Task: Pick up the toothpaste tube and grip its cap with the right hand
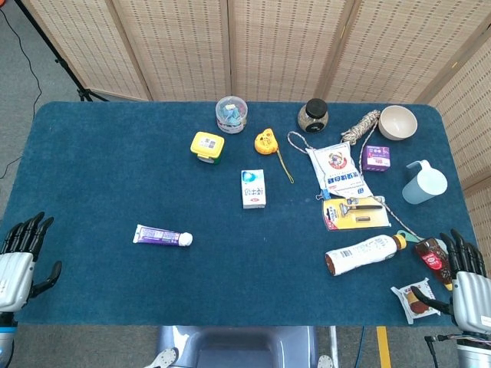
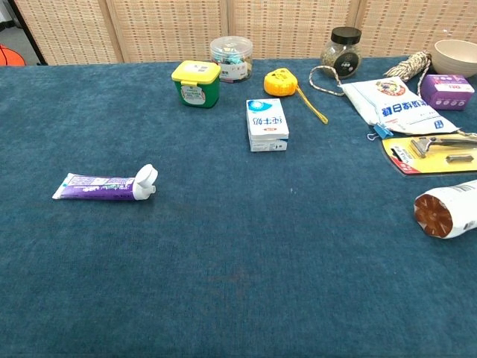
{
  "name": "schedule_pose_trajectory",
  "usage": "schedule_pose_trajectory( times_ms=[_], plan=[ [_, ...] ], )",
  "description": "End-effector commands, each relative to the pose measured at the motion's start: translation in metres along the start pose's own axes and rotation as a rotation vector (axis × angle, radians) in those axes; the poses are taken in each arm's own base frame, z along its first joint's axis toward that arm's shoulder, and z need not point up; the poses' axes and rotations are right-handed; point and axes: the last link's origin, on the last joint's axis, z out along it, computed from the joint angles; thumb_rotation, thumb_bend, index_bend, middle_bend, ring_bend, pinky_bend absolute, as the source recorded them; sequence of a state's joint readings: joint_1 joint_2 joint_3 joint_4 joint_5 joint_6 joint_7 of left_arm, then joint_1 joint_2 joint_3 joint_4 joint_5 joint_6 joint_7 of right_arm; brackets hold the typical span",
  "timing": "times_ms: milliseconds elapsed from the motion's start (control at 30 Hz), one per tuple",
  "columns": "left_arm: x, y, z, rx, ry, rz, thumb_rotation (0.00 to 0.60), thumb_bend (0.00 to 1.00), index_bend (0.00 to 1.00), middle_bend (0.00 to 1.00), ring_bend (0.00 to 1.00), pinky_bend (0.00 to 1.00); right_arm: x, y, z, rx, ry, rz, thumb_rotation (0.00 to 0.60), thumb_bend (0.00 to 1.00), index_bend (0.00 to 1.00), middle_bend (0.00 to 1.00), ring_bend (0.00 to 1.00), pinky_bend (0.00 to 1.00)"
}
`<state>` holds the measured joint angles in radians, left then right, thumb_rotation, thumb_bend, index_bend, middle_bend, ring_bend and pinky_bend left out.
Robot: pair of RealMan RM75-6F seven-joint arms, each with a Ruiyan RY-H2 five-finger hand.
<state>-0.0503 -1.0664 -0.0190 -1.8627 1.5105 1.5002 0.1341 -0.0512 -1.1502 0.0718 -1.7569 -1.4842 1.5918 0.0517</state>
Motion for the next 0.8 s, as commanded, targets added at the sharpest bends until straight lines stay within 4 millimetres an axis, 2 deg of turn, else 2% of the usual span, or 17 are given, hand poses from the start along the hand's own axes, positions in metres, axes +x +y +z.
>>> schedule_pose_trajectory(
  times_ms=[33, 233, 300, 400, 500, 800],
  plan=[
    [0.001, 0.001, 0.001, -0.009, -0.005, -0.005, 0.600, 0.42, 0.00, 0.00, 0.00, 0.00, 0.000, 0.000, 0.000, -0.001, 0.000, -0.001, 0.600, 0.00, 0.04, 0.00, 0.00, 0.00],
    [0.006, 0.001, 0.011, -0.041, -0.001, 0.035, 0.600, 0.42, 0.11, 0.02, 0.01, 0.05, 0.000, 0.000, 0.000, -0.001, 0.000, 0.001, 0.600, 0.00, 0.04, 0.00, 0.00, 0.00],
    [0.006, 0.001, 0.016, -0.052, -0.007, 0.050, 0.600, 0.42, 0.19, 0.09, 0.07, 0.11, 0.001, -0.001, 0.000, -0.001, 0.000, 0.001, 0.600, 0.00, 0.04, 0.00, 0.00, 0.00],
    [0.005, 0.003, 0.026, -0.070, -0.022, 0.084, 0.600, 0.42, 0.25, 0.19, 0.16, 0.17, 0.002, -0.001, -0.001, -0.002, 0.001, -0.002, 0.600, 0.00, 0.04, 0.00, 0.00, 0.00],
    [-0.001, 0.005, 0.039, -0.089, -0.045, 0.112, 0.600, 0.42, 0.25, 0.23, 0.21, 0.19, 0.002, -0.001, -0.001, -0.007, 0.001, -0.006, 0.600, 0.00, 0.04, 0.00, 0.00, 0.00],
    [-0.019, 0.022, 0.070, -0.161, -0.122, 0.181, 0.600, 0.42, 0.27, 0.23, 0.21, 0.20, 0.006, 0.001, -0.004, -0.019, 0.010, -0.014, 0.600, 0.00, 0.03, 0.00, 0.00, 0.00]
  ],
)
